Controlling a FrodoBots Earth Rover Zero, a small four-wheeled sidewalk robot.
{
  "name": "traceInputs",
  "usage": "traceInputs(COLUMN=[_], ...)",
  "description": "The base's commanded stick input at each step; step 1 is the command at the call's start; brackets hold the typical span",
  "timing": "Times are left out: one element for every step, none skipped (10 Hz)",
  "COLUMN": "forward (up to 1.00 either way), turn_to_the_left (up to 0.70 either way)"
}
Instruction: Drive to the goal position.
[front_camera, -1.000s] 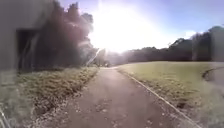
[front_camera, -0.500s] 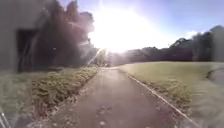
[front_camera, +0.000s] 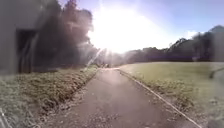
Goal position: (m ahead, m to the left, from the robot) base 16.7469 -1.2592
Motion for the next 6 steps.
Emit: traceInputs(forward=[0.50, 0.50, 0.50, 0.50, 0.50, 0.50], turn_to_the_left=[0.00, 0.00, 0.00, 0.00, 0.00, 0.00])
